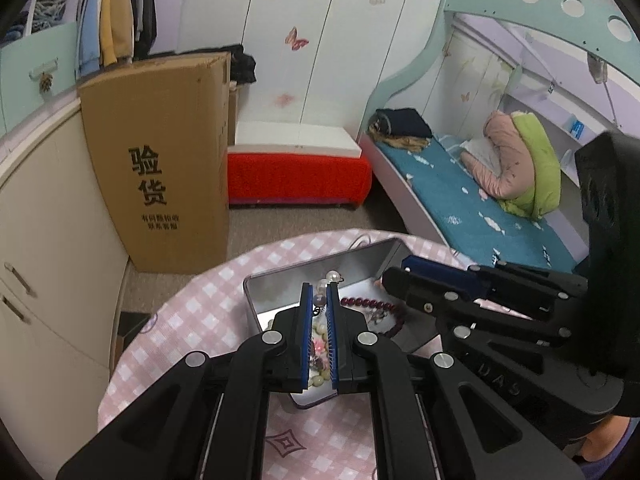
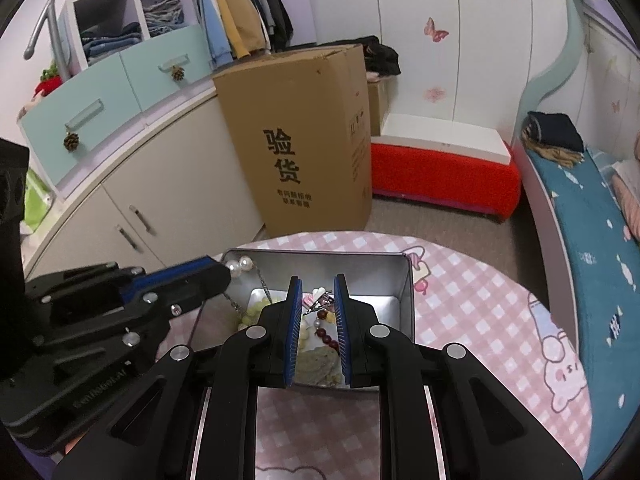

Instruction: Organize jewelry

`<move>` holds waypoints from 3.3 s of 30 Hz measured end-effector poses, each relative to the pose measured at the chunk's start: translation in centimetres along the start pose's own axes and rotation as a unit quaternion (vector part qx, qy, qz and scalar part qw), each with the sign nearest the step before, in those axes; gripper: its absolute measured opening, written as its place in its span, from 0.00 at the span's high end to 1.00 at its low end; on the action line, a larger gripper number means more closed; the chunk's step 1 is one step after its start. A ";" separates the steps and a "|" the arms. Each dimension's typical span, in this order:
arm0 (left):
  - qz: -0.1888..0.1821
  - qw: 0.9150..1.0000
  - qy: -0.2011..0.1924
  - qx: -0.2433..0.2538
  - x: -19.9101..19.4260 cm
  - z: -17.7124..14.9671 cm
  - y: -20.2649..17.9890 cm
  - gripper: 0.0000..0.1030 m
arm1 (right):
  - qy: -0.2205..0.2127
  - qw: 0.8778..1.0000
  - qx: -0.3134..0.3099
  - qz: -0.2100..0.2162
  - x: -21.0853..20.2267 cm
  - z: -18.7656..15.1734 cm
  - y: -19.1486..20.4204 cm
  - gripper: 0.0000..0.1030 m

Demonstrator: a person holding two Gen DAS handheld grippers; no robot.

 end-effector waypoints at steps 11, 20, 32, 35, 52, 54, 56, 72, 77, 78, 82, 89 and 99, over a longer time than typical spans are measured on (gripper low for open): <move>0.003 0.999 0.019 -0.025 1.1 -0.1 1.1 0.94 | 0.024 1.000 0.011 0.010 2.2 -0.7 -0.2 0.84; -0.001 0.999 0.014 -0.036 0.2 0.1 1.2 0.70 | 0.036 0.999 0.017 0.017 3.2 -1.1 -0.1 0.84; 0.031 0.997 -0.018 -0.066 -2.1 -0.1 2.3 0.36 | 0.020 0.999 0.033 -0.001 0.8 -1.3 -0.4 0.50; 0.063 0.996 -0.025 -0.064 -3.0 -0.4 2.5 0.25 | 0.008 0.999 0.028 -0.017 -1.0 -1.4 -0.4 0.48; 0.068 0.990 -0.122 -0.012 -12.7 -5.2 -2.9 0.07 | -0.116 0.987 0.004 -0.110 -17.3 -6.7 3.1 0.30; 0.070 0.988 -0.136 -0.007 -14.1 -6.0 -3.7 0.07 | -0.129 0.984 0.006 -0.123 -19.2 -7.6 3.5 0.23; 0.066 0.988 -0.141 0.000 -15.2 -6.7 -4.3 0.07 | -0.140 0.982 0.009 -0.129 -20.8 -8.2 3.8 0.20; 0.058 0.974 -0.217 0.029 -22.8 -10.3 -7.8 0.07 | -0.202 0.960 -0.008 -0.192 -30.4 -11.5 6.8 0.17; 0.062 0.968 -0.240 0.037 -24.9 -10.8 -8.7 0.07 | -0.216 0.955 -0.016 -0.201 -32.2 -11.7 8.2 0.17; 0.064 0.966 -0.247 0.039 -25.3 -11.0 -8.9 0.07 | -0.220 0.954 -0.017 -0.202 -32.6 -11.8 8.4 0.17; 0.070 0.958 -0.272 0.050 -26.7 -11.3 -9.5 0.07 | -0.233 0.950 -0.018 -0.206 -34.0 -12.0 8.9 0.17; 0.074 0.950 -0.300 0.055 -28.5 -11.7 -10.1 0.07 | -0.249 0.946 -0.018 -0.207 -35.6 -12.3 9.5 0.17; 0.073 0.942 -0.321 0.058 -29.4 -11.9 -10.8 0.07 | -0.260 0.941 -0.019 -0.214 -36.7 -12.6 9.6 0.17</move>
Point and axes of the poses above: each gripper's, at about its wrist camera, not at the fingertips, and x roughly the way its jaws point, y to its left, z to its top, the point moved 3 cm from there along x, roughly the way its jaws point, and after that the axes turned 11 degrees about -x, right-handed, at the moved point
